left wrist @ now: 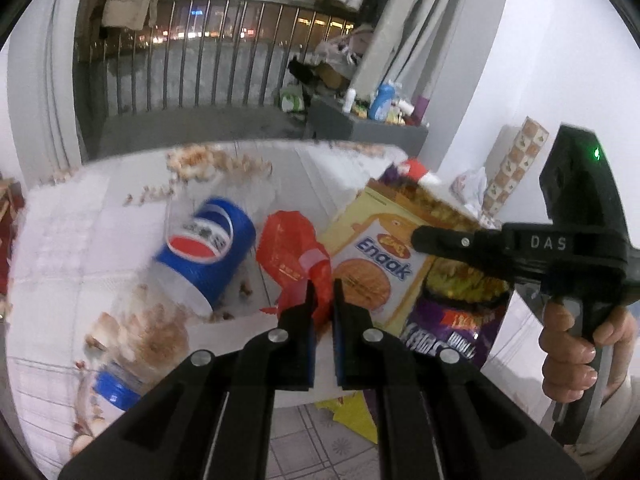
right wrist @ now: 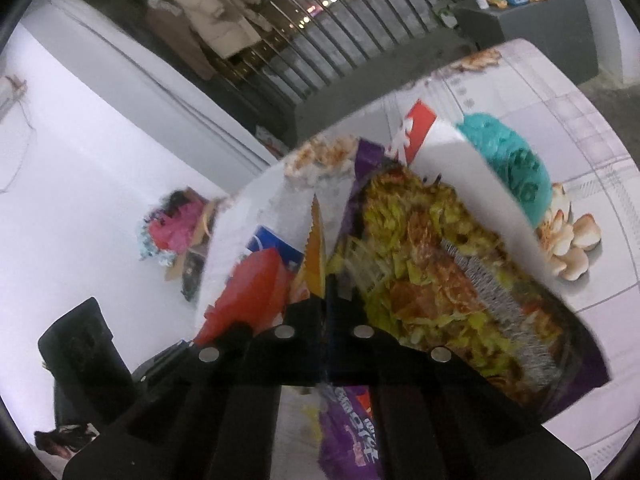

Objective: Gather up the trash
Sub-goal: 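Grasp the red wrapper with the left tool while the right tool grasps the yellow Enaok packet, then carry both items over the wastebasket and open both tools to drop them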

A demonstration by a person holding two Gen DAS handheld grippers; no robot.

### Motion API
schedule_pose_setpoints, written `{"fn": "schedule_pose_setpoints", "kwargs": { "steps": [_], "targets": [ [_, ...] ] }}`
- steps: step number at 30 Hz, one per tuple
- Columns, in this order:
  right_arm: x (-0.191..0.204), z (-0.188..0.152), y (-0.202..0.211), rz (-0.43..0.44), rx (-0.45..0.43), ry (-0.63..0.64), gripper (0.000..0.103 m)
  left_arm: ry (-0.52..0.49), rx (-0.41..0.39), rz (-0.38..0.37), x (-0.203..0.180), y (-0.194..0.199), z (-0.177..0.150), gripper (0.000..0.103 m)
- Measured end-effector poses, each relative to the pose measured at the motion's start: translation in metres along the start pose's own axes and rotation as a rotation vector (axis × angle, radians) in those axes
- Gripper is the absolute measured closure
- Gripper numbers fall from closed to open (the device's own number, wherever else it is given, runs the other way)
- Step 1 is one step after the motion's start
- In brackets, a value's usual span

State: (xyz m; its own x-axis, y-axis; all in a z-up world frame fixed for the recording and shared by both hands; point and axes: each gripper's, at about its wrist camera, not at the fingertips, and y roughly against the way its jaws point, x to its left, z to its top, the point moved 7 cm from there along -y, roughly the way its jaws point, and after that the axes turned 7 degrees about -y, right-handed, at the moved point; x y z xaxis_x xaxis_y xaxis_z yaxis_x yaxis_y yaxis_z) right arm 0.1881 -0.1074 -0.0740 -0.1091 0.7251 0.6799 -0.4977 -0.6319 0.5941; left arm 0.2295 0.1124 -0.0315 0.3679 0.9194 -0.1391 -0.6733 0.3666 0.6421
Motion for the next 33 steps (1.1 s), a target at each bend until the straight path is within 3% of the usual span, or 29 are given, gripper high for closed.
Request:
{"fn": "schedule_pose_setpoints", "kwargs": {
  "steps": [8, 12, 17, 24, 30, 33],
  "targets": [
    [0.006, 0.017, 0.059, 0.104, -0.126, -0.009, 0.103, -0.039, -0.101, -0.015, -0.013, 0.037, 0.037, 0.097],
    [-0.003, 0.025, 0.098, 0.124, -0.203, -0.023, 0.103, -0.082, -0.127, -0.073, -0.036, 0.048, 0.052, 0.097],
    [-0.032, 0.033, 0.159, 0.089, -0.330, -0.064, 0.103, -0.147, -0.118, -0.171, -0.082, 0.042, 0.067, 0.097],
    [-0.120, 0.019, 0.261, -0.094, -0.550, -0.225, 0.103, -0.279, -0.068, -0.385, -0.185, 0.015, 0.084, 0.097],
    [-0.224, -0.021, 0.344, -0.285, -0.719, -0.497, 0.103, -0.365, 0.126, -0.593, -0.299, -0.041, 0.076, 0.097],
    [-0.273, -0.046, 0.371, -0.444, -0.768, -0.630, 0.103, -0.401, 0.255, -0.656, -0.355, -0.077, 0.060, 0.096]
  ]
}}
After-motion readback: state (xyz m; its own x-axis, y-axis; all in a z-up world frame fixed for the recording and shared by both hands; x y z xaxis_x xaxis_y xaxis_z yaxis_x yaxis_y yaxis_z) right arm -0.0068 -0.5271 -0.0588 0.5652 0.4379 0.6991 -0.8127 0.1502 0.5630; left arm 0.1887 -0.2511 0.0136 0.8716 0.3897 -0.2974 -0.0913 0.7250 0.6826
